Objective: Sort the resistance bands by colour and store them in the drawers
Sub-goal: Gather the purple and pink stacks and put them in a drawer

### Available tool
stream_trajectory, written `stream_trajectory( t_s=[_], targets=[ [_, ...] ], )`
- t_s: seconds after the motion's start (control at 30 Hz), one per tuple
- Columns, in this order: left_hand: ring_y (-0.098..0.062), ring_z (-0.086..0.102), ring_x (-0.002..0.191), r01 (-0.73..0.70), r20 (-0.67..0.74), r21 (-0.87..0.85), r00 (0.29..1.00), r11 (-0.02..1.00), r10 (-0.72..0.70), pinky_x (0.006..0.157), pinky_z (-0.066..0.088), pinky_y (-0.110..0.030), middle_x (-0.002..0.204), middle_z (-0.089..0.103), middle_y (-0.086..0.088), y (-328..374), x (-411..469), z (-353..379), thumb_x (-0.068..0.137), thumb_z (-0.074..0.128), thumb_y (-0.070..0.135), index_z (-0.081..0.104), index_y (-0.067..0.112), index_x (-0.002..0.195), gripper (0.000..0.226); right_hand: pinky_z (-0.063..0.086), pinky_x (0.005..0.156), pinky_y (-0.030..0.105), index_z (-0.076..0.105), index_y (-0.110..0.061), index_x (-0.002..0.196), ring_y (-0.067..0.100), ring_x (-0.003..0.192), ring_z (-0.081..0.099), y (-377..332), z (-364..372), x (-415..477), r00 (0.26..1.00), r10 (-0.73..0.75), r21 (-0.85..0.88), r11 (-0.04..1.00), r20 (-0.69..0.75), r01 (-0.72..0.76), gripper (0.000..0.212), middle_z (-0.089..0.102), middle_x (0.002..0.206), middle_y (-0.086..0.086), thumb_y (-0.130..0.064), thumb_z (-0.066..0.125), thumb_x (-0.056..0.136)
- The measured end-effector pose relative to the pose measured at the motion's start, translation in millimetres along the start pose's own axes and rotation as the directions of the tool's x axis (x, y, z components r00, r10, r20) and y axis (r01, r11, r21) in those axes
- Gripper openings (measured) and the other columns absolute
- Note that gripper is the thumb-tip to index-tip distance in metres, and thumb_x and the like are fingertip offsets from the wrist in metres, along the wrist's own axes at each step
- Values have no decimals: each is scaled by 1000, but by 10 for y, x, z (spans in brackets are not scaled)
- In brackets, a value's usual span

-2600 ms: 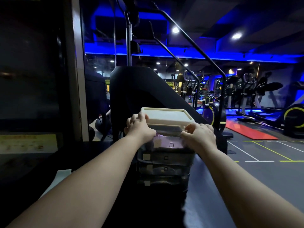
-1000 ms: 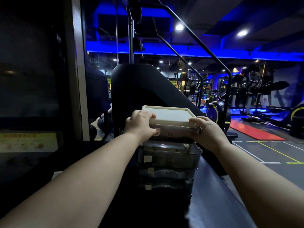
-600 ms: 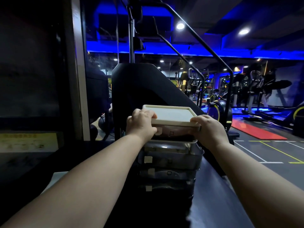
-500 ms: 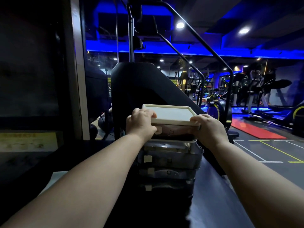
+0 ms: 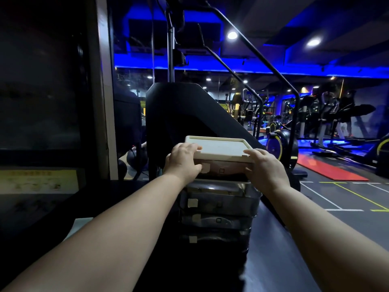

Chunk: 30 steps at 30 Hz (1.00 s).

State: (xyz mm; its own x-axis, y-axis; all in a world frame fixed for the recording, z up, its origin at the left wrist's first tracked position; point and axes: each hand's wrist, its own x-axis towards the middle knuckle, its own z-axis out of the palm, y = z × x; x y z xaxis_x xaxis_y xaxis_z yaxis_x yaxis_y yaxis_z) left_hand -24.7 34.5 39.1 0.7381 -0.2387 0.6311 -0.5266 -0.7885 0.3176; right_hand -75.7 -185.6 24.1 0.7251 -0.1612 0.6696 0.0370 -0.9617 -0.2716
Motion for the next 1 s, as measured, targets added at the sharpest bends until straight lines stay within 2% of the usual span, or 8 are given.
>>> stream_trajectory(
  t_s=[0.13, 0.37, 0.5, 0.6, 0.7, 0.77, 0.87, 1.0],
  targets=[
    [-22, 29, 138, 22, -9, -35, 1000, 999, -22, 111, 29, -36, 148, 38, 3, -77, -63, -65, 84, 72, 29, 45, 23, 140, 62, 38, 98, 40, 65, -20, 123, 29, 124, 49, -227, -11, -64, 994, -76, -5, 997, -82, 76, 45, 60, 131, 4, -25, 75, 80],
    [-23, 25, 139, 67, 26, -54, 997, 996, -66, 113, 22, -34, 150, 35, 3, -338, -460, -255, 84, 72, 32, 38, 25, 144, 69, 38, 89, 41, 70, -27, 106, 28, 116, 49, -912, 203, -399, 968, -238, 23, 970, -78, 240, 30, 62, 114, 0, -30, 75, 77],
    [-21, 33, 133, 98, 77, 8, 992, 995, -98, 110, 28, -33, 136, 51, 3, -611, -866, -487, 86, 69, 33, 53, 27, 133, 50, 41, 86, 40, 71, -27, 104, 29, 112, 51, -1283, 418, -660, 950, -312, 66, 948, -5, 311, 25, 62, 107, -1, -29, 70, 79],
    [-20, 47, 119, 176, 137, 94, 973, 980, -188, 98, 40, -34, 112, 64, 8, -906, -1275, -626, 85, 69, 37, 65, 35, 110, 25, 43, 89, 36, 69, -26, 109, 26, 109, 52, -1517, 590, -894, 929, -341, 151, 935, 143, 320, 24, 60, 107, 0, -27, 65, 85],
    [-17, 56, 106, 277, 234, 93, 927, 956, -291, 91, 45, -34, 89, 63, 15, -1222, -1774, -697, 85, 69, 36, 63, 39, 89, 7, 48, 86, 31, 70, -27, 106, 23, 103, 58, -1743, 762, -1219, 869, -381, 266, 915, 315, 305, 23, 62, 105, -1, -27, 67, 84],
    [-14, 57, 106, 301, 305, 113, 896, 947, -321, 94, 45, -36, 89, 64, 17, -1395, -2104, -697, 85, 69, 36, 60, 41, 83, 10, 50, 86, 34, 72, -26, 103, 22, 99, 61, -1880, 913, -1468, 790, -438, 325, 891, 429, 317, 23, 64, 104, 0, -27, 68, 80],
    [-6, 51, 112, 271, 342, 200, 881, 942, -326, 95, 36, -33, 98, 65, 20, -1548, -2483, -712, 88, 63, 41, 64, 40, 88, 2, 50, 87, 32, 72, -26, 102, 15, 94, 61, -2039, 1115, -1794, 668, -515, 419, 850, 537, 319, 26, 65, 100, -3, -36, 68, 78],
    [-6, 47, 113, 182, 421, 255, 863, 950, -278, 86, 25, -33, 97, 61, 16, -1628, -2749, -761, 93, 54, 41, 68, 35, 101, 17, 49, 84, 26, 73, -25, 97, 8, 89, 58, -2159, 1210, -2070, 599, -568, 517, 809, 564, 281, 20, 64, 95, -5, -31, 69, 78]
  ],
)
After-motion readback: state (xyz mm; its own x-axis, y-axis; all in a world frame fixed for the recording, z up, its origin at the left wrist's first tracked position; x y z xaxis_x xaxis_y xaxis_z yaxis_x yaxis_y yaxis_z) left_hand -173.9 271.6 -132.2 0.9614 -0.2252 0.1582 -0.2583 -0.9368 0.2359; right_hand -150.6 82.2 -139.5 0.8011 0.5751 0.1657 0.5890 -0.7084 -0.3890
